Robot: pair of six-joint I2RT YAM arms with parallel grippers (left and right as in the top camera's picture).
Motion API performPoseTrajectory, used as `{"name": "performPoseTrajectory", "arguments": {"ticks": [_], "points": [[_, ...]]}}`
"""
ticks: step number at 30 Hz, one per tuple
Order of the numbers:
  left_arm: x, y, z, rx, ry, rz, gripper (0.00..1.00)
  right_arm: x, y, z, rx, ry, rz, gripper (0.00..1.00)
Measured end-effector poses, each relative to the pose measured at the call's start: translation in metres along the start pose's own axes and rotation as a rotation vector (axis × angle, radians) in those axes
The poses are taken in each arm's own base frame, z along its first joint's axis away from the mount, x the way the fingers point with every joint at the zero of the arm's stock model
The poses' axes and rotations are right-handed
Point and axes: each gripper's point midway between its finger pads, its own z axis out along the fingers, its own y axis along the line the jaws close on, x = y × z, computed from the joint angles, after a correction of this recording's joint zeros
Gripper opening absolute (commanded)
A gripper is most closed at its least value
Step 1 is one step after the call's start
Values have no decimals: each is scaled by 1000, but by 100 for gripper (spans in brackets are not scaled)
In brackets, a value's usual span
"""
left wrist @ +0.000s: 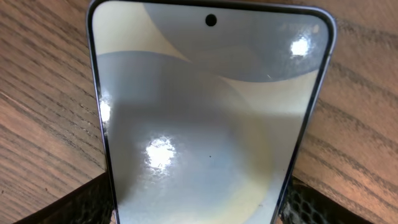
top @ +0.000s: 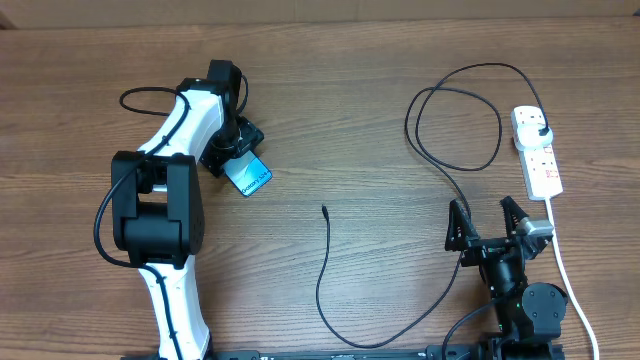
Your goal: Plug charger to phone and switch on socket
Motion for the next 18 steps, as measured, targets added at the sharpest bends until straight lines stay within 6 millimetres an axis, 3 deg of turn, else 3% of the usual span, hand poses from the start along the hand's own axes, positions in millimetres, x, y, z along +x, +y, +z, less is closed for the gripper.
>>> {"name": "performPoseTrajectory", "arguments": {"ticks": [12, 18], "points": [[-1, -1, 0, 2, -2, 0, 76, 0, 0, 0, -1, 0, 0, 100], [-1, -1, 0, 3, -2, 0, 70, 0, 0, 0, 0, 0, 0, 100]]}}
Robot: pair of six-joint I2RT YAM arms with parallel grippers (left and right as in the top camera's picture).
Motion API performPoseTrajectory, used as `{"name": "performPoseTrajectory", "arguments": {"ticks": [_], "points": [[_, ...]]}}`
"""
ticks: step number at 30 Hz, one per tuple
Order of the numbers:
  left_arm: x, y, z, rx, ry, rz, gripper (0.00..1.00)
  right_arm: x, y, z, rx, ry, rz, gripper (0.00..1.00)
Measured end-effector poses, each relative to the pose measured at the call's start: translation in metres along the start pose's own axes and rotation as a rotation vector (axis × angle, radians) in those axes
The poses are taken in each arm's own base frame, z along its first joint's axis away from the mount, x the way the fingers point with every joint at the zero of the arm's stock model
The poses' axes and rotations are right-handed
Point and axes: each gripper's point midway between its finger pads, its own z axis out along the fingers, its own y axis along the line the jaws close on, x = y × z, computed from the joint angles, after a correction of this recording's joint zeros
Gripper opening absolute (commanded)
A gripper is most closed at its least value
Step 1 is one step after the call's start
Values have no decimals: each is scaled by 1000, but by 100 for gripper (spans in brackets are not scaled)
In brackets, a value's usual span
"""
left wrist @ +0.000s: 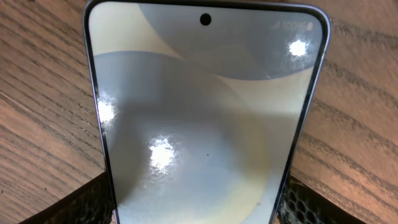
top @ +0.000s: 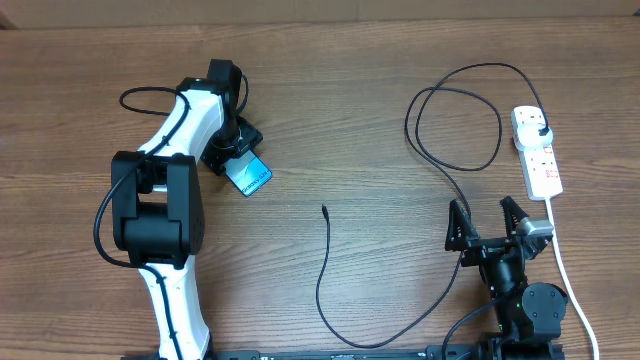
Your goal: Plug charger to phone and switch on socket
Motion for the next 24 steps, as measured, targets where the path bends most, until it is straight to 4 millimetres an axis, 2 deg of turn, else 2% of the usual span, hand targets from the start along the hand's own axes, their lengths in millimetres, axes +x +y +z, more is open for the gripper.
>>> {"name": "performPoseTrajectory", "arguments": {"ticks": [6, 15, 18, 24], "points": [[0, 0, 0, 0, 0, 0, 58, 0, 0, 0, 0, 0, 0, 100], [0, 0, 0, 1, -1, 0, 21, 0, 0, 0, 0, 0, 0, 100], [0, 0, 0, 2, 0, 0, 4, 0, 0, 0, 0, 0, 0, 100], [-1, -1, 0, 6, 2, -2, 4, 0, 0, 0, 0, 0, 0, 100]]}}
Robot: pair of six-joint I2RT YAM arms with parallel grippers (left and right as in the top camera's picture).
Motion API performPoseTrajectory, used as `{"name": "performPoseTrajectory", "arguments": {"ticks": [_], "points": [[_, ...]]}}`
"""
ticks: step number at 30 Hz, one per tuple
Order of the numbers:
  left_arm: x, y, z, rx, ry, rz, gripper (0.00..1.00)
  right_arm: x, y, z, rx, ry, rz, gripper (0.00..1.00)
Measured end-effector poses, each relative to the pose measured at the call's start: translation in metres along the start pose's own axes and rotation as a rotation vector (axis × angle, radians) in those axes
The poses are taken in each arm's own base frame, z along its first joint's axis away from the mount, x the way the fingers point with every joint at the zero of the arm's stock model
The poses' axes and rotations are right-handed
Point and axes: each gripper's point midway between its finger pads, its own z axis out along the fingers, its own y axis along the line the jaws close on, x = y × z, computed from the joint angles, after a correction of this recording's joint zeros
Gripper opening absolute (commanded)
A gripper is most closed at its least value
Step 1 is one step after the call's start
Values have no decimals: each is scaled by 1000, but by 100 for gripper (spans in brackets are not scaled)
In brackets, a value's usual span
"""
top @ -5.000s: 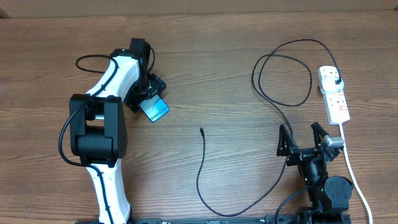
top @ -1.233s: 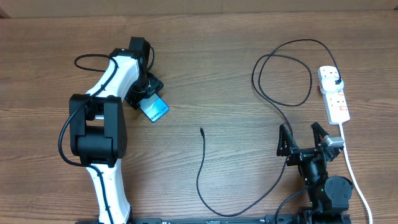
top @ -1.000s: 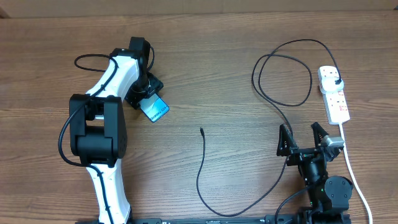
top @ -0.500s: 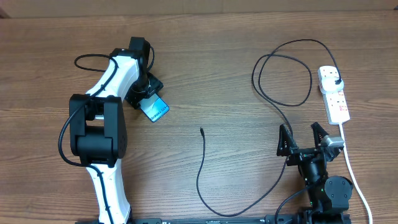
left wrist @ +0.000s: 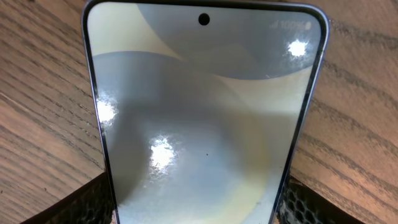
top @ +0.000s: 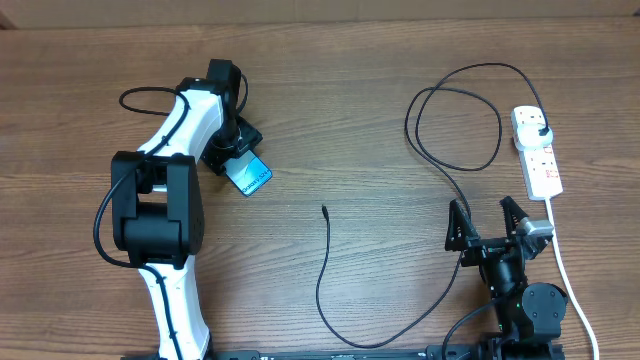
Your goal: Plug charger to phone and switch on socket
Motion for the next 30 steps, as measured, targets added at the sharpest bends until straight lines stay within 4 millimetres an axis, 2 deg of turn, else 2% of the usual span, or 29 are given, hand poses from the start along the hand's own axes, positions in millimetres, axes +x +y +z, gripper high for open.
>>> {"name": "performPoseTrajectory", "arguments": {"ticks": [13, 20, 30], "points": [[-1, -2, -1, 9, 10, -4, 4, 0, 0, 0, 0, 0, 0, 100], [-1, -9, -4, 6, 47, -4, 4, 0, 0, 0, 0, 0, 0, 100], [-10, -24, -30, 34, 40, 8, 4, 0, 0, 0, 1, 0, 0, 100]]}}
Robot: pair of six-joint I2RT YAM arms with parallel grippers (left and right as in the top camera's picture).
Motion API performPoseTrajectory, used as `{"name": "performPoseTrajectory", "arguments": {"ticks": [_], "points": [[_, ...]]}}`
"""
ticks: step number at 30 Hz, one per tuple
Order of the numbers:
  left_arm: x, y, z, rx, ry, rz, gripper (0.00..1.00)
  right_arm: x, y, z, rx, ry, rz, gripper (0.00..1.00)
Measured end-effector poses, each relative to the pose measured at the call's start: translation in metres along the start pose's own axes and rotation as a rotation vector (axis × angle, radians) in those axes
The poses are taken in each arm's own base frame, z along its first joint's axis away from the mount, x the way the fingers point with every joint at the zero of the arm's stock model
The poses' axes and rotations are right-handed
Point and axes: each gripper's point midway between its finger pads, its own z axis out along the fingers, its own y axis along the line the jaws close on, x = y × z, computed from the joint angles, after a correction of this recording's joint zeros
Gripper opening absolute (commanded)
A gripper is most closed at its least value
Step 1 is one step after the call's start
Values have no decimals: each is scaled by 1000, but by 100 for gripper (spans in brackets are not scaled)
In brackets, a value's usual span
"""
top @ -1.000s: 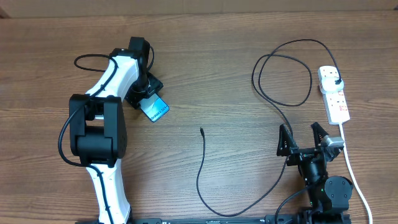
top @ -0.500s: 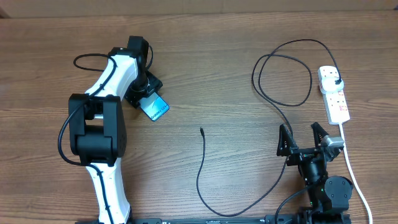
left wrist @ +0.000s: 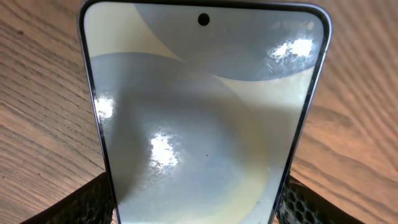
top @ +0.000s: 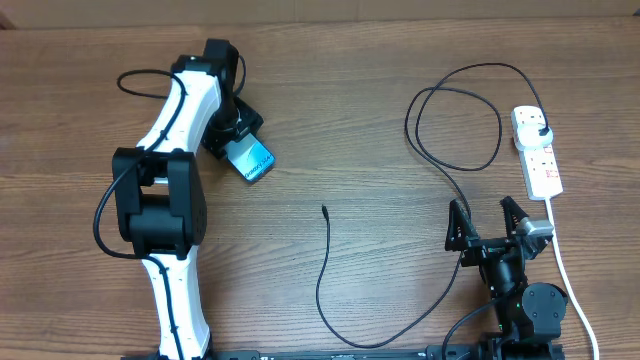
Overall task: Plug charger to phone and switch on socket
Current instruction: 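Lift the phone with the left gripper and move it rightward, then raise the phone upright with the left gripper, screen facing left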
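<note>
The phone (left wrist: 199, 112), screen lit with a grey and cream wallpaper, fills the left wrist view. My left gripper (top: 238, 150) is shut on it, with meshed fingers (left wrist: 87, 202) at both long edges. From overhead the phone (top: 252, 161) sticks out of the gripper toward the table's middle. The black charger cable's free tip (top: 324, 209) lies on the wood right of the phone. The cable loops round to a plug in the white power strip (top: 540, 165) at the far right. My right gripper (top: 488, 222) stands open near the front right, holding nothing.
The black cable (top: 440, 150) makes a wide loop at the right and runs just left of my right gripper. A white cord (top: 565, 270) trails from the power strip to the front edge. The wooden table (top: 350, 110) lies bare between the arms.
My left arm has shifted toward the far side with the phone, which now sits slightly farther back and looks raised off the wood. The right gripper and the cable have not moved.
At all three earlier moments my left gripper was shut on the phone low over the table, barely shifting. The right gripper stayed open in place and the cable lay still. Now the phone is held a little higher and farther back.
</note>
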Motion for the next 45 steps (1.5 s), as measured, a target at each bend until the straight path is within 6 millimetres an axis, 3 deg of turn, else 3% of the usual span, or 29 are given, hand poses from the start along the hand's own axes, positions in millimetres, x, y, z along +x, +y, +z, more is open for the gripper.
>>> {"name": "performPoseTrajectory", "arguments": {"ticks": [10, 18, 35, 45], "points": [[4, 1, -2, 0, 23, 6, 4, 0, 0, 0, 0, 0, -1, 100], [20, -21, -10, 118, 121, 63, 4, 0, 0, 0, 0, 0, -1, 100], [85, -88, -70, 559, 551, 91, 4, 0, 0, 0, -1, 1, -1, 100], [118, -96, -111, 700, 826, 48, 4, 0, 0, 0, 0, 1, 0, 100]]}}
